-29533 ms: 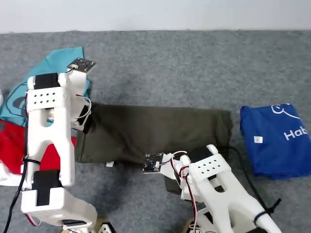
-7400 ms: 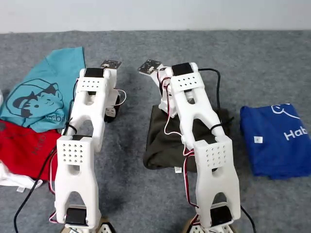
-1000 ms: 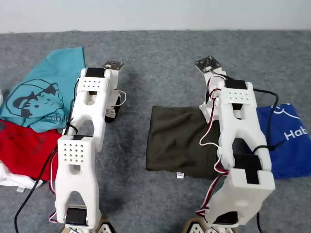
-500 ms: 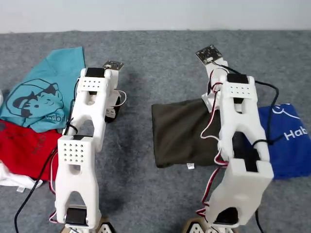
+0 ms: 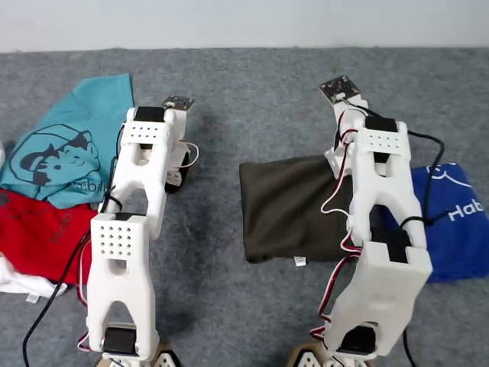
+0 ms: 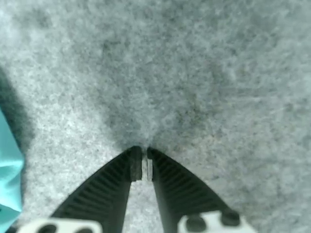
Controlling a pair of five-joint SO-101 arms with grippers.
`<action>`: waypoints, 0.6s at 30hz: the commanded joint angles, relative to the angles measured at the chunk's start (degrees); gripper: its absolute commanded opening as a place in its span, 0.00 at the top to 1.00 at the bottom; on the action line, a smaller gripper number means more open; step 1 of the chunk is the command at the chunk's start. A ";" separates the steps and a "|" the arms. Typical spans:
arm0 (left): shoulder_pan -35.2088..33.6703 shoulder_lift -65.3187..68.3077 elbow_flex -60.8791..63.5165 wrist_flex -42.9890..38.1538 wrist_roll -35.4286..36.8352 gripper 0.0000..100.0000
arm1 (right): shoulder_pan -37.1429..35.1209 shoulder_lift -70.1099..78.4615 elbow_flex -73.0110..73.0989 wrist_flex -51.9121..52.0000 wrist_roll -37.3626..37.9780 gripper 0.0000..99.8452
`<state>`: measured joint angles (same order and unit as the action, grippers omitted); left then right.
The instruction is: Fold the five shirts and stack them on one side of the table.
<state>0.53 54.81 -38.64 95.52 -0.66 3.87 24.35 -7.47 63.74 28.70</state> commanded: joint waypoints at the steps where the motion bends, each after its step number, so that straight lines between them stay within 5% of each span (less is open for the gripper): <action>1: 0.88 1.93 1.01 1.14 -0.62 0.96 | -0.04 -4.97 -2.29 0.75 -0.62 0.88; 18: 0.88 1.93 1.01 1.14 -0.62 0.96 | -0.48 -5.32 -2.02 -1.45 -0.26 0.96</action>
<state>0.53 54.81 -38.64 95.52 -0.66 3.78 22.42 -7.56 63.91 28.70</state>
